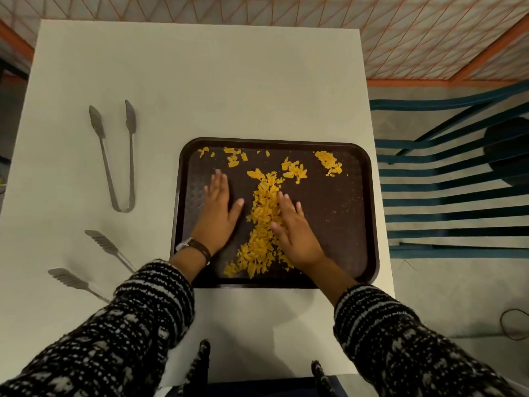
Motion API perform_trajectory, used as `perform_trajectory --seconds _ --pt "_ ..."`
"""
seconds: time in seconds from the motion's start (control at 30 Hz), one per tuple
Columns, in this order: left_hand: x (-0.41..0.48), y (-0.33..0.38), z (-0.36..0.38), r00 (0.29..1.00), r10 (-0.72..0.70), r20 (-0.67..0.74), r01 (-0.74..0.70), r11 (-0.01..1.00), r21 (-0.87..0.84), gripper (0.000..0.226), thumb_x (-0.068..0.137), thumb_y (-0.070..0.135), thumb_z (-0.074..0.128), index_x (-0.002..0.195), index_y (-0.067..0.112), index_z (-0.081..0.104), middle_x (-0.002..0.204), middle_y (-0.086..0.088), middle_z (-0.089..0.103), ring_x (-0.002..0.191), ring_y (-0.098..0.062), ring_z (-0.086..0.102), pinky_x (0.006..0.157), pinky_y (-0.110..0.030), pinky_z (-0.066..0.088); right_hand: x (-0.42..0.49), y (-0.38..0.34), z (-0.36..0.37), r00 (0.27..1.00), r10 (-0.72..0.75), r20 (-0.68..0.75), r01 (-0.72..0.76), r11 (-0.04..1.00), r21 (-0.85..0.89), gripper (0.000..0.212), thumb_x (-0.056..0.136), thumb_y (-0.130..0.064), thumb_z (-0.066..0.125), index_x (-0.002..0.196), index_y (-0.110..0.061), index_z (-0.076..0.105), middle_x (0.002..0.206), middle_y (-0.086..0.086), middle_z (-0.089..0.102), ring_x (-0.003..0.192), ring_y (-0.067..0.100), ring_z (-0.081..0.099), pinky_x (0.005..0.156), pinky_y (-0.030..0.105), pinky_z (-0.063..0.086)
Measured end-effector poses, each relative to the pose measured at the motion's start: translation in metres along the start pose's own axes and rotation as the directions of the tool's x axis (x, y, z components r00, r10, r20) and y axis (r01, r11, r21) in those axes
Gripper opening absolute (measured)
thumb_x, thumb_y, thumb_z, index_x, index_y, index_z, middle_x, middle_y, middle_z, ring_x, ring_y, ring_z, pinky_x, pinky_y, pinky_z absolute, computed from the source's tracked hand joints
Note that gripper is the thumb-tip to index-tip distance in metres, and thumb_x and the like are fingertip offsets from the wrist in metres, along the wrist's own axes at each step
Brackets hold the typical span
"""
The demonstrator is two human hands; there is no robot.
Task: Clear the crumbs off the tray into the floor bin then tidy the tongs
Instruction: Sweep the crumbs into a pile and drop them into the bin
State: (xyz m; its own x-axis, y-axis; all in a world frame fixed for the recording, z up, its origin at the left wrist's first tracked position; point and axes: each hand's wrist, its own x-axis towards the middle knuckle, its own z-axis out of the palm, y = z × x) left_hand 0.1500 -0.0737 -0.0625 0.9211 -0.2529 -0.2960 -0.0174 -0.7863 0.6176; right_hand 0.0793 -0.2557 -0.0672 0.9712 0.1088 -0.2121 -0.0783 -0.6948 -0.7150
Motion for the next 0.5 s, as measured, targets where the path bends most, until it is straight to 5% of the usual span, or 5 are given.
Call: perform_trajectory --seconds 0.1,0.27,0.5 --pt "0.032 -0.015 -0.014 0.985 -0.118 -0.126 0.124 0.991 0.043 0.07 0.098 0.038 0.033 0.147 0.004 -0.003 0.157 -0.013 -0.01 0.145 -0.023 -0.012 0.115 -0.032 -0.01 -0.006 0.01 -0.019 0.992 0.077 -0.098 -0.073 0.996 0.043 0.064 0.093 -0.048 0.026 0.148 -0.021 0.006 0.151 -0.014 0.004 0.139 0.003 -0.008 0.117 0.027 -0.002" --pt "0.06 -0.017 -0.012 0.985 -0.127 -0.121 0.146 0.974 0.173 0.071 0.098 0.039 0.032 0.146 -0.002 0.0 0.157 -0.02 -0.002 0.146 -0.03 -0.005 0.118 -0.04 -0.006 0.001 0.059 -0.061 0.932 0.224 -0.285 -0.241 0.97 -0.024 0.057 0.099 -0.035 0.03 0.149 -0.013 0.012 0.157 -0.001 0.007 0.142 0.006 -0.004 0.121 0.036 0.001" --pt "0.018 0.014 0.021 0.964 0.201 0.174 -0.211 0.976 0.045 0.064 0.099 0.038 0.027 0.148 0.015 -0.005 0.152 0.004 -0.014 0.143 -0.014 -0.014 0.116 -0.031 -0.013 0.043 0.073 -0.071 0.874 0.309 -0.374 -0.332 0.943 0.004 0.058 0.1 -0.032 0.031 0.149 -0.007 0.011 0.159 0.008 0.009 0.147 0.017 0.0 0.121 0.037 0.0"
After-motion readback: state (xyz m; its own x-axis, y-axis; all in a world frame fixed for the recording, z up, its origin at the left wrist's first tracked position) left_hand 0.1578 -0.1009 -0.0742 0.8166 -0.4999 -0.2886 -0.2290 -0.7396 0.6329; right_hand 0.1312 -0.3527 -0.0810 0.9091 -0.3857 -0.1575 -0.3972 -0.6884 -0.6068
